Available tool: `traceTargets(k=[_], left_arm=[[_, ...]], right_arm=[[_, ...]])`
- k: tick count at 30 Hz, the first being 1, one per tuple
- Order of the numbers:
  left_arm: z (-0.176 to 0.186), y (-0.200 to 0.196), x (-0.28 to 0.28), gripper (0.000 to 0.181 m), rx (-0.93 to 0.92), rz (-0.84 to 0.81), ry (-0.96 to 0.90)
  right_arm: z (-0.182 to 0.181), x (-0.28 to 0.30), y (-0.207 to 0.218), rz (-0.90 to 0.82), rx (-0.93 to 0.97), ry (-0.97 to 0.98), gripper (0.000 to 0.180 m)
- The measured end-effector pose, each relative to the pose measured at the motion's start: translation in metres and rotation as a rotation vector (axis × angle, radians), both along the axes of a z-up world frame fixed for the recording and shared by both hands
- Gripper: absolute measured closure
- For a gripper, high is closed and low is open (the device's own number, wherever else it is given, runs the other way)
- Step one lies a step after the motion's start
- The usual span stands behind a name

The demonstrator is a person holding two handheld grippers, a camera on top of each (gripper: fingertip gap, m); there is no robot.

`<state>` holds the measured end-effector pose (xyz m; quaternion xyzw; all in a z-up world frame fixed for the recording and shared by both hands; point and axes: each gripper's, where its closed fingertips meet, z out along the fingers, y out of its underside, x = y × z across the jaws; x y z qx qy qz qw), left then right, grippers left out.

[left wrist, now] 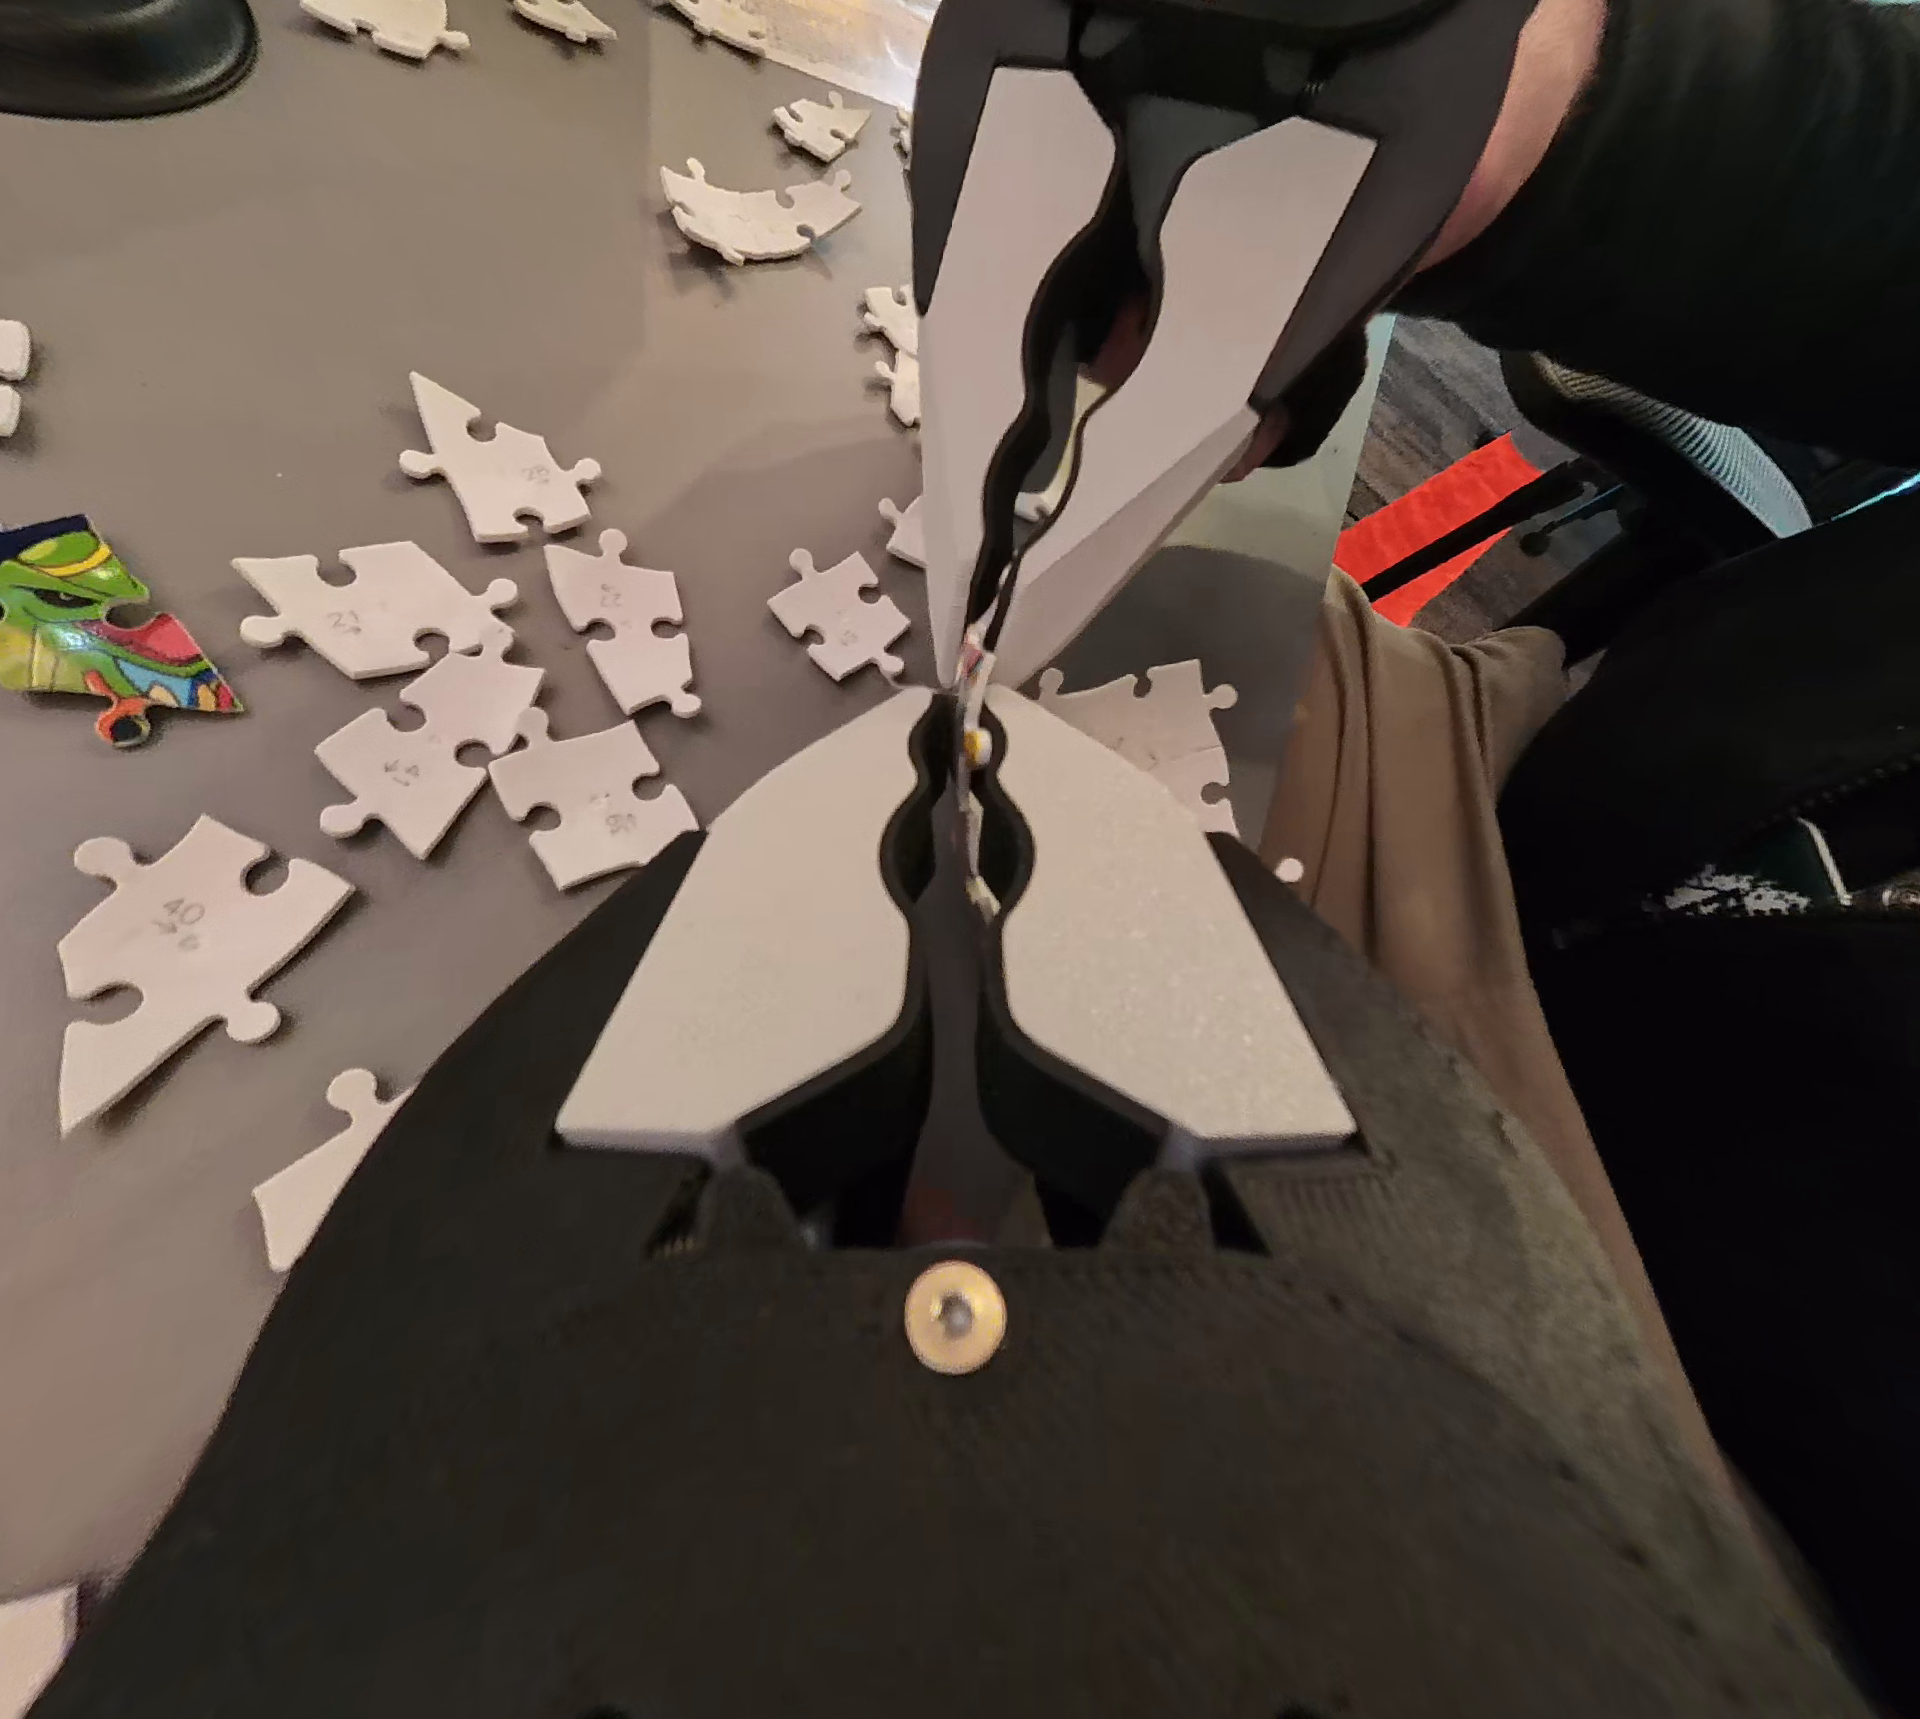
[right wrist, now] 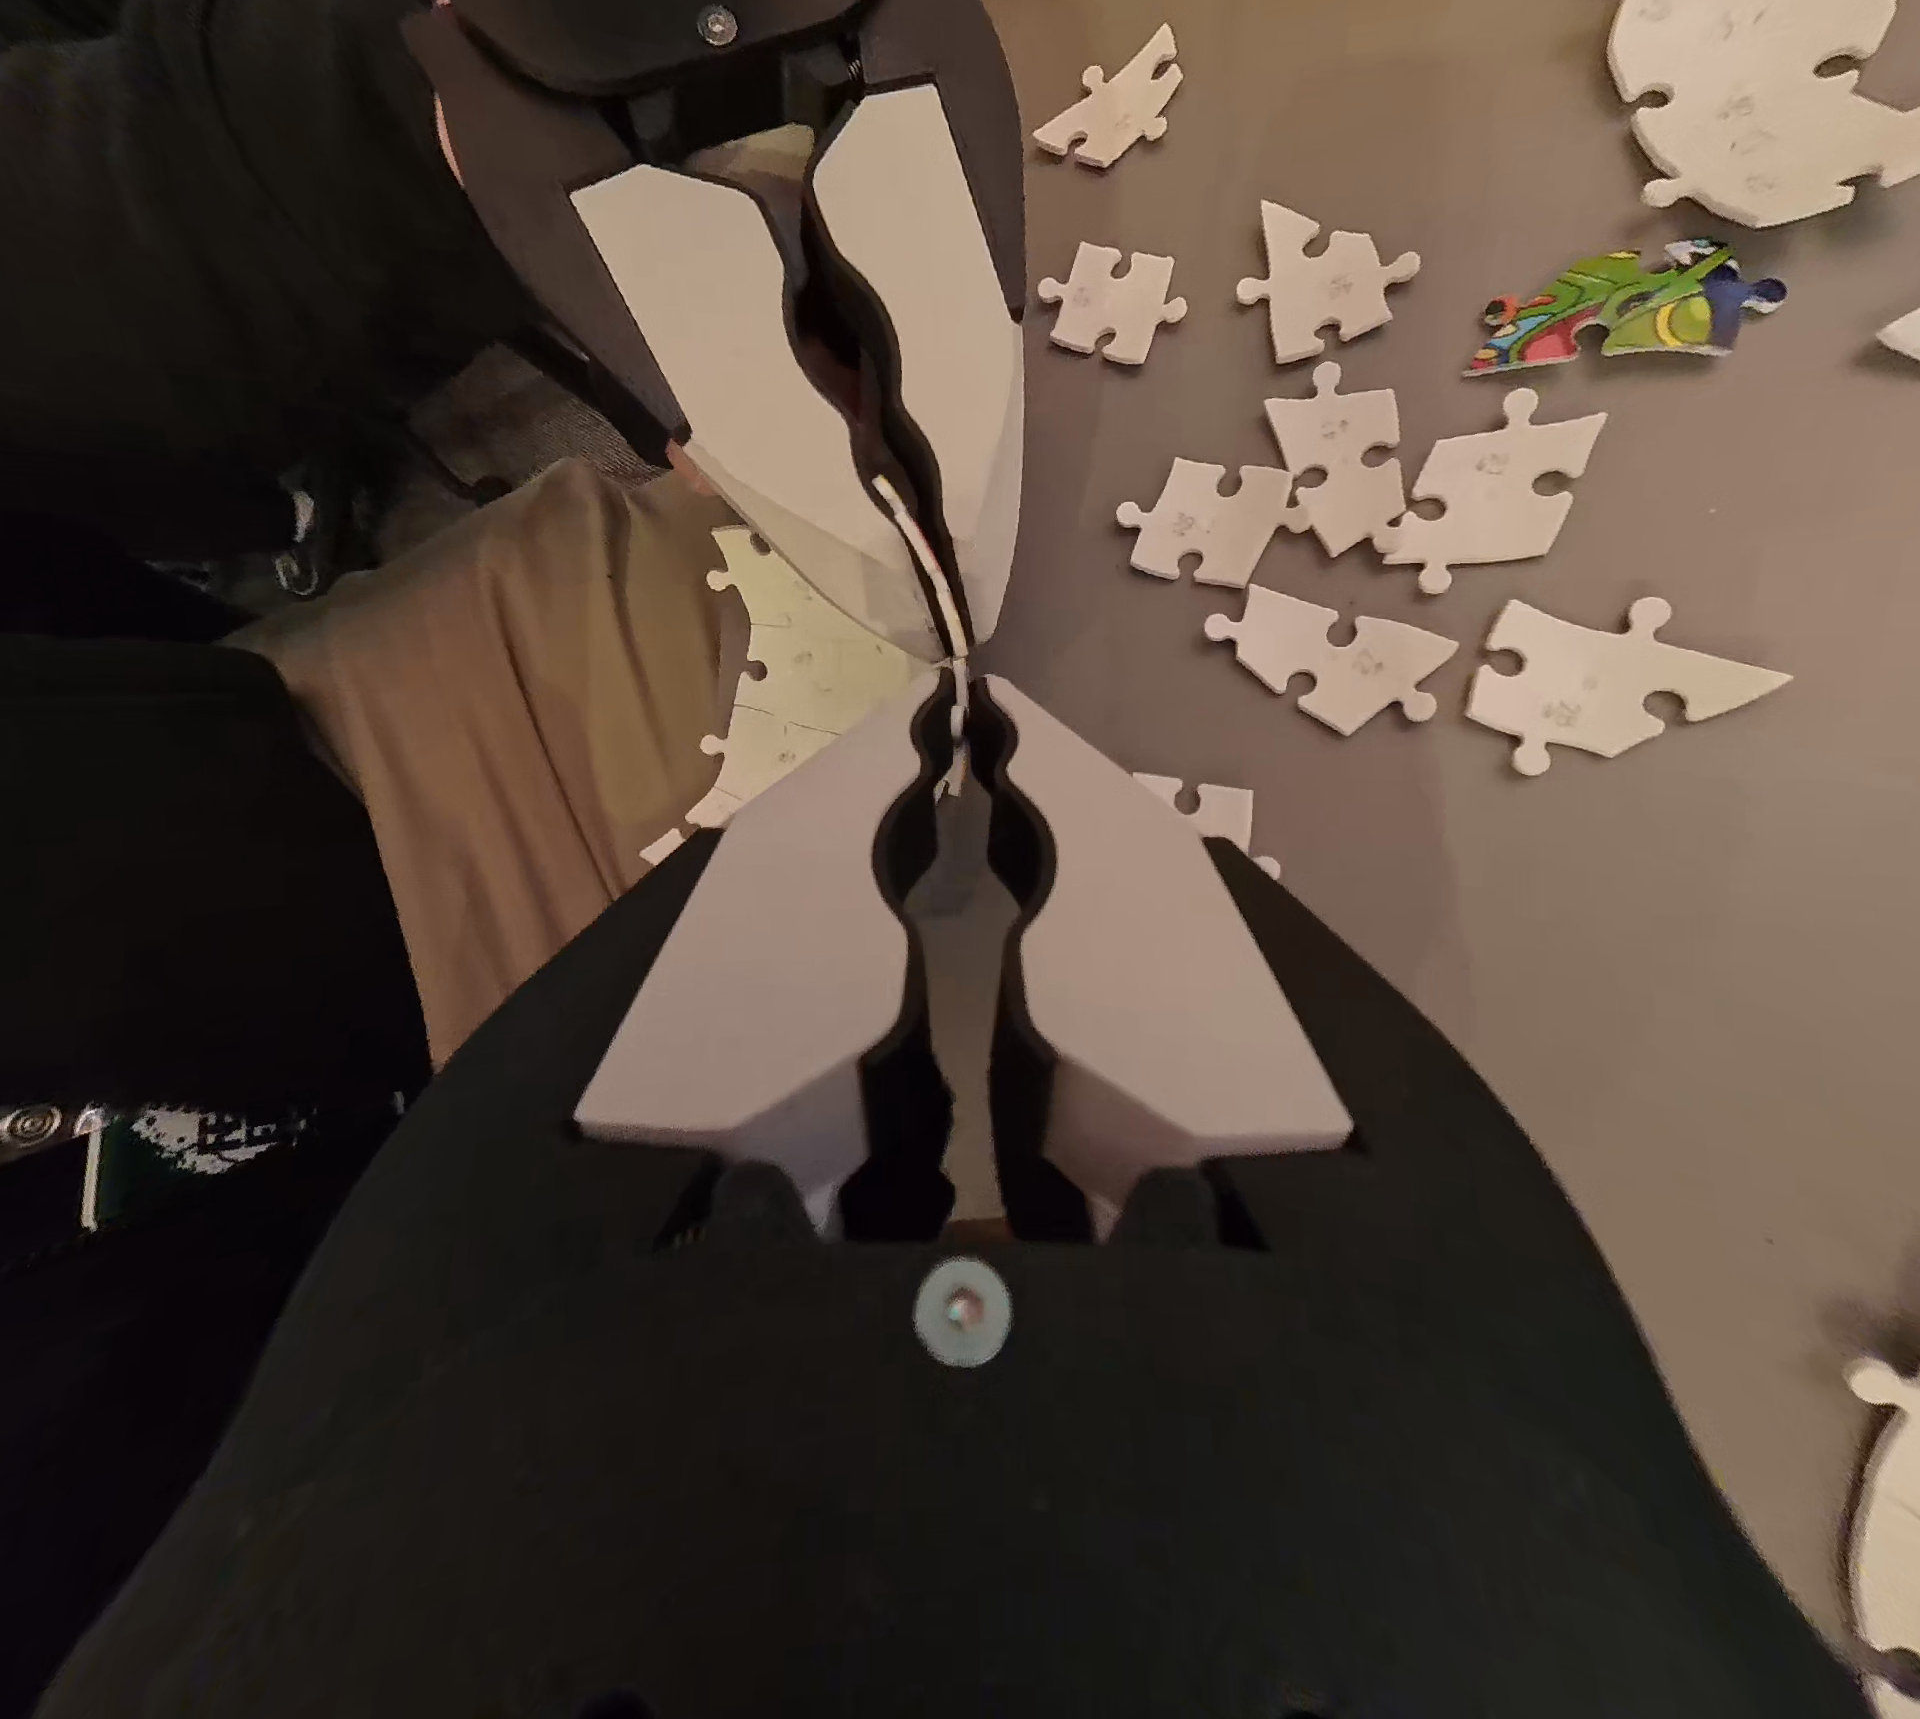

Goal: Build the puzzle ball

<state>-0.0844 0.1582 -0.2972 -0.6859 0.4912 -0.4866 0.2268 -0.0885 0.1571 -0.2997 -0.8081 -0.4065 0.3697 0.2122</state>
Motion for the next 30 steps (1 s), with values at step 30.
traceTargets(k=[30], left_arm=[[-0.008,0.014,-0.01,0.165,-0.054,0.109,0.062]], right_arm=[[-0.019,0.02,-0.019,-0.075,-0.106,-0.12,0.165]])
